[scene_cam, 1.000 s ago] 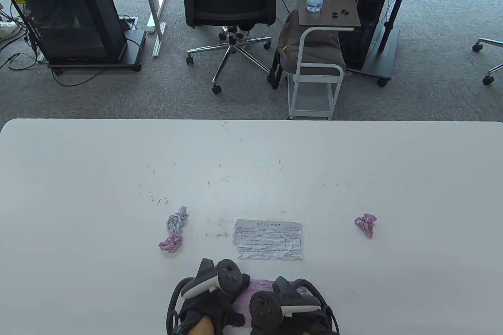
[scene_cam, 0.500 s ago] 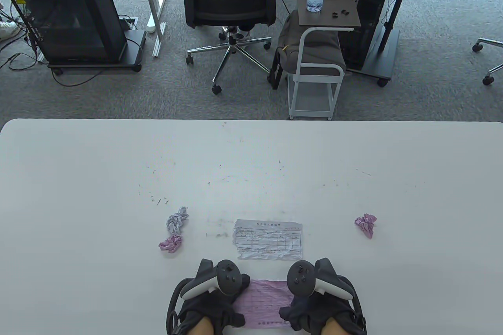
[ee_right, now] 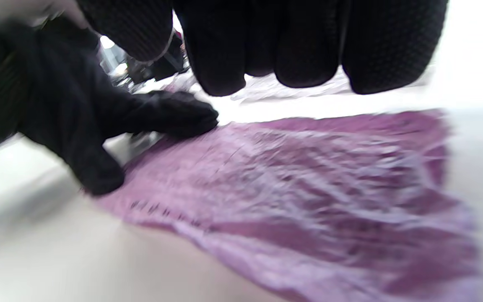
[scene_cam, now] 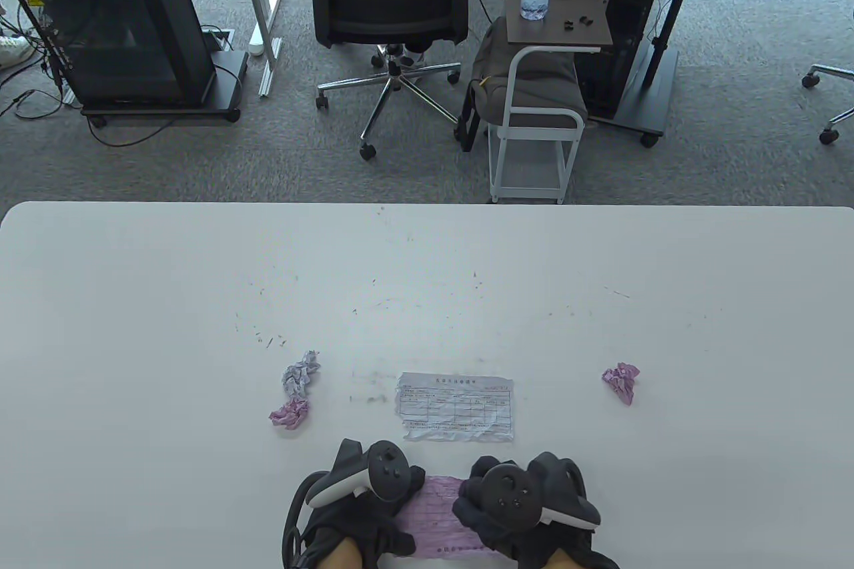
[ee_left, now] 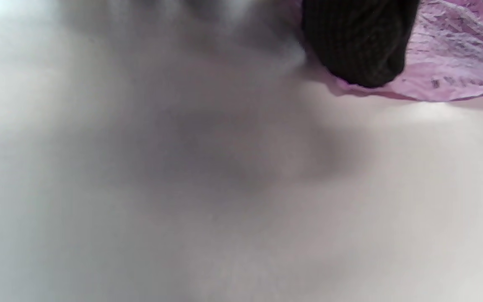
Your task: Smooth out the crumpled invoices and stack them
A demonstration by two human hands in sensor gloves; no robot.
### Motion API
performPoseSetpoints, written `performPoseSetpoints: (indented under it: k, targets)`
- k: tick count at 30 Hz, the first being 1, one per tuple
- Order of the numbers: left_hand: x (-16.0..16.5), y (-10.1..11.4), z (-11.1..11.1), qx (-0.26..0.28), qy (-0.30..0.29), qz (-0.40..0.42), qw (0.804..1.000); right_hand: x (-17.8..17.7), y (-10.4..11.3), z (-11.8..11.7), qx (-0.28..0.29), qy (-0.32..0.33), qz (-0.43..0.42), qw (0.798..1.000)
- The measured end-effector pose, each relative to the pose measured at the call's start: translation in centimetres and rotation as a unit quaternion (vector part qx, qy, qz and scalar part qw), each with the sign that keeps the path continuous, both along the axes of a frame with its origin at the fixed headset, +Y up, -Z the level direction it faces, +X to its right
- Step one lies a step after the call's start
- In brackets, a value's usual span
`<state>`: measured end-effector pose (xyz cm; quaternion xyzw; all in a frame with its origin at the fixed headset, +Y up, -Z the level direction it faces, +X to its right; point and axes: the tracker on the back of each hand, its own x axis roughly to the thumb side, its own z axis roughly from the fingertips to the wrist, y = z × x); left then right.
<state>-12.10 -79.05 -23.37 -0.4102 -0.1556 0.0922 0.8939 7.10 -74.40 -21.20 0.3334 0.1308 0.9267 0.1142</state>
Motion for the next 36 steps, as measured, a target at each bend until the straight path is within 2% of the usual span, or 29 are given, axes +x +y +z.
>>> performPoseSetpoints:
  k: [2, 4, 5, 7, 8, 9, 10, 11, 15, 19, 23, 27, 30, 33, 36]
  targets:
    - [0.0, 0.0, 0.0, -0.003, -0.002, 0.001, 1.000, -1.7, -0.9, 0.6, -0.001, 0.040, 0.040, 0.998]
    - [0.0, 0.0, 0.0, -0.003, -0.001, 0.001, 1.000, -2.8, -1.9, 0.9, -0.030, 0.058, 0.082, 0.995]
    - [0.0, 0.0, 0.0, -0.002, -0.001, 0.001, 1.000, -3.2, -2.8, 0.9, -0.072, 0.050, 0.135, 0.987]
    - [0.0, -0.1, 0.0, -0.002, 0.000, 0.002, 1.000, -3.2, -2.8, 0.9, -0.080, 0.032, 0.178, 0.980]
    - [0.0, -0.1, 0.0, -0.001, 0.000, 0.002, 1.000, -3.2, -2.7, 0.8, -0.072, 0.032, 0.169, 0.982]
    - [0.0, -0.1, 0.0, -0.001, 0.000, 0.002, 1.000, -3.1, -2.8, 0.7, -0.072, 0.001, 0.168, 0.983]
    - [0.0, -0.1, 0.0, -0.001, 0.000, 0.001, 1.000, -2.7, -2.9, 0.5, -0.100, -0.025, 0.179, 0.978]
    - [0.0, -0.1, 0.0, -0.001, 0.000, 0.002, 1.000, -2.4, -2.8, 0.3, -0.105, -0.034, 0.179, 0.978]
    - [0.0, -0.1, 0.1, -0.001, 0.002, 0.001, 1.000, -1.6, -2.2, -0.1, -0.096, -0.097, 0.182, 0.974]
    - [0.1, -0.1, 0.1, -0.001, 0.003, 0.001, 1.000, -1.3, -2.0, -0.1, -0.063, -0.125, 0.250, 0.958]
    - [0.0, -0.1, 0.1, -0.001, 0.004, 0.002, 1.000, -0.6, -2.1, -0.3, -0.063, -0.160, 0.284, 0.943]
    - [0.0, -0.1, 0.1, 0.000, 0.005, 0.003, 1.000, 0.5, -2.1, -0.7, -0.075, -0.184, 0.266, 0.943]
    - [0.0, -0.1, 0.1, 0.000, 0.005, 0.004, 1.000, 1.9, -1.9, -0.9, -0.091, -0.209, 0.215, 0.950]
    - [0.0, -0.1, 0.1, -0.001, 0.004, 0.004, 1.000, 3.2, -1.4, -1.3, -0.082, -0.204, 0.159, 0.962]
    - [0.0, -0.2, 0.1, -0.008, 0.005, 0.003, 1.000, 3.5, -0.3, -1.1, -0.057, -0.165, 0.090, 0.981]
